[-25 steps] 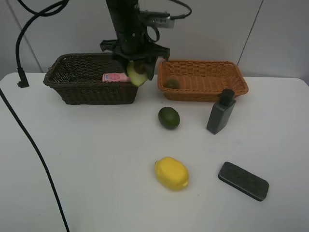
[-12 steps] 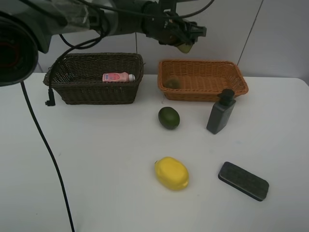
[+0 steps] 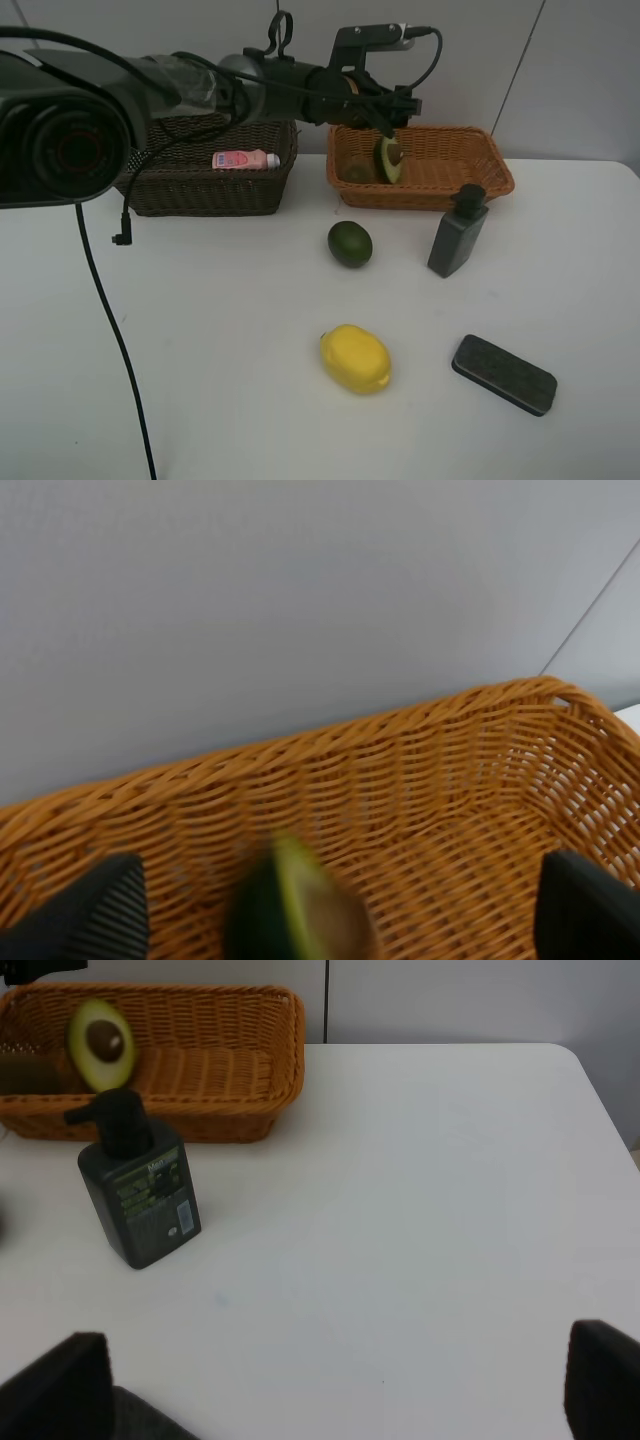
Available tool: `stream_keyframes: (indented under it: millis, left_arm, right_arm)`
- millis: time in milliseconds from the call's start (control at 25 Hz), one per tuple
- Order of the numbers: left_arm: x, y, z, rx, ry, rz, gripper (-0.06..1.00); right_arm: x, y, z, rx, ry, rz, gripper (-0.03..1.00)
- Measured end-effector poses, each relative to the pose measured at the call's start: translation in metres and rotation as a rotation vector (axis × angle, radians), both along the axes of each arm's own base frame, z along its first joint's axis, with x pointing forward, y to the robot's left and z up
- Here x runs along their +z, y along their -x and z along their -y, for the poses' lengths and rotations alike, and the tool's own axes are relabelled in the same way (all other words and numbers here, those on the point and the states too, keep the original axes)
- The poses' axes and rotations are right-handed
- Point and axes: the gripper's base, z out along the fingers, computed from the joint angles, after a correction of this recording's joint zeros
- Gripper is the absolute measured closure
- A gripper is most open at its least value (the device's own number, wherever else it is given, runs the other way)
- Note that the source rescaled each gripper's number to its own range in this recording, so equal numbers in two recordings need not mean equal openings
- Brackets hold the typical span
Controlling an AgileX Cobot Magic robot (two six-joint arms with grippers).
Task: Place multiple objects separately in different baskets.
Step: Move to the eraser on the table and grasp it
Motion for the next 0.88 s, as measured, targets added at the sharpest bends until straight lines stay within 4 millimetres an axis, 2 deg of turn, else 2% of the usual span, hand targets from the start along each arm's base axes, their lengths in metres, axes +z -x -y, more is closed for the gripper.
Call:
stream_keyframes:
  millis: [200,320,400,600,720,880]
  left_arm:
    - [0.002,0.0,0.0,-0.002,-0.02,-0.029,-0.05]
    - [0.013,0.003,-0.001,-0.01,-0.09,-0.127,-0.05]
    - [0.032,0.011,-0.006,-0.019,-0.166,-0.233,-0.05]
    - [0.098,0.041,-0.033,-0.031,-0.381,-0.458,-0.05]
    - [0.12,0.05,-0.049,-0.006,-0.515,-0.488,-0.05]
    - [0.131,0.043,-0.066,0.045,-0.572,-0.442,-0.05]
  right_arm:
    - [0.0,0.0,0.0,0.0,0.0,0.0,-0.01]
    - [0.0,0.0,0.0,0.0,0.0,0.0,-0.01]
    - [0.0,0.0,0.0,0.0,0.0,0.0,-0.01]
    - [0.0,0.0,0.0,0.0,0.0,0.0,-0.01]
    - [0.0,0.0,0.0,0.0,0.0,0.0,-0.01]
    - [0.0,0.0,0.0,0.0,0.0,0.0,-0.01]
